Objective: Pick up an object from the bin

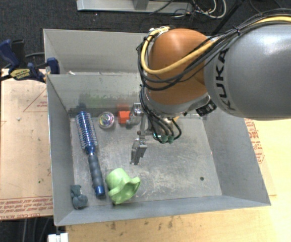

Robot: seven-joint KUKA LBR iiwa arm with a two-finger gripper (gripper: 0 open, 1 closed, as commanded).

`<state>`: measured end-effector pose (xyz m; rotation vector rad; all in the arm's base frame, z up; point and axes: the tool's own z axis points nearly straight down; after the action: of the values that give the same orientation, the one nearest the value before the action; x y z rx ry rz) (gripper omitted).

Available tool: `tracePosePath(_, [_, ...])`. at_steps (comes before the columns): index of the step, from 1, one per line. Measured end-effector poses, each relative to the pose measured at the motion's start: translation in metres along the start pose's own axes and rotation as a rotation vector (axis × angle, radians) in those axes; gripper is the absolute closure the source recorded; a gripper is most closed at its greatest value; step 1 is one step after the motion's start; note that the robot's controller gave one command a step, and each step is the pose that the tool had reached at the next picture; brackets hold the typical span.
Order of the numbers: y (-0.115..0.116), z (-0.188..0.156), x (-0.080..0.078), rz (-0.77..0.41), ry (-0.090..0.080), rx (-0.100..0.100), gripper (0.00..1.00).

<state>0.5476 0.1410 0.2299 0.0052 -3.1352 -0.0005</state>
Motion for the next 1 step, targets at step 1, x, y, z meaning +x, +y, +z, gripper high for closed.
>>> tracePosePath(1, [0.0051, 0.0766, 0.0287, -0.051, -0.017, -0.003, 0.0])
